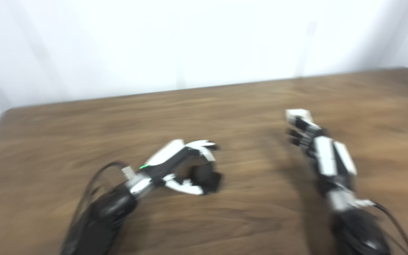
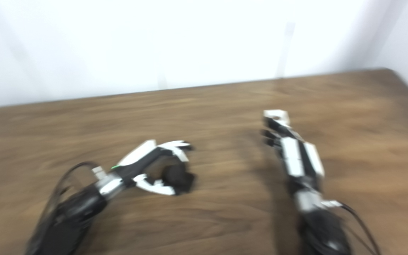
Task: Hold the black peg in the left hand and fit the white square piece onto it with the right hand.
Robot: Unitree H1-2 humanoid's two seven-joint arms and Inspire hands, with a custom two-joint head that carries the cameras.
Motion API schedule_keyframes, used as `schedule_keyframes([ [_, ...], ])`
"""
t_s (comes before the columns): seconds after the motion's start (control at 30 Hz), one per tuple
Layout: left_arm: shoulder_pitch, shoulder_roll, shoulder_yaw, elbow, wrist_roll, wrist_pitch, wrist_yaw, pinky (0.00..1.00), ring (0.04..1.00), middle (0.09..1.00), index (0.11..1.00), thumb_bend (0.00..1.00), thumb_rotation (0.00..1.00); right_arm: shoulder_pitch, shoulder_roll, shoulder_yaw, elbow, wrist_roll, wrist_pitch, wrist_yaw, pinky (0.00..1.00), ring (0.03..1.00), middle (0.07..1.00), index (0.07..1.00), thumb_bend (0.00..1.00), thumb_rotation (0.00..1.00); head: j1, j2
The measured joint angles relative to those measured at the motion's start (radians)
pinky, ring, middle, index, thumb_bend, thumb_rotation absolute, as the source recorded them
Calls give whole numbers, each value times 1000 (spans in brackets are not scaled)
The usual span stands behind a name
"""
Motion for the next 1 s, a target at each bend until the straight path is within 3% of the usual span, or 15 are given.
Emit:
schedule_keyframes([
  [0.2, 12, 14, 4, -2, -17, -31, -4, 808, 902, 854, 488, 518, 78, -9, 7, 16, -2, -27, 9, -7, 822, 828, 865, 795, 721, 929, -61, -17],
  [0.43, 18, 13, 4, 2, -33, -33, -6, 814, 903, 853, 488, 519, 80, -22, -2, -3, -23, -53, 11, -29, 765, 800, 845, 770, 697, 888, -68, -29],
  [0.6, 17, 12, 4, 3, -33, -33, -6, 806, 905, 855, 488, 519, 80, -62, -39, -19, -26, -123, -15, -48, 710, 764, 826, 750, 558, 779, -80, -35],
  [0.7, 16, 12, 4, 8, -36, -35, -6, 811, 906, 856, 488, 519, 79, -91, -72, -29, -26, -169, -30, -55, 673, 743, 808, 741, 554, 714, -80, -38],
  [0.9, 15, 12, 4, 18, -49, -40, -6, 818, 906, 857, 488, 519, 79, -145, -159, -33, 13, -312, -88, -75, 630, 728, 787, 716, 571, 414, -74, -40],
  [1.0, 15, 12, 4, 22, -51, -46, -6, 821, 907, 858, 488, 518, 77, -169, -197, -32, 56, -406, -91, -94, 663, 775, 806, 710, 593, 383, -68, -40],
])
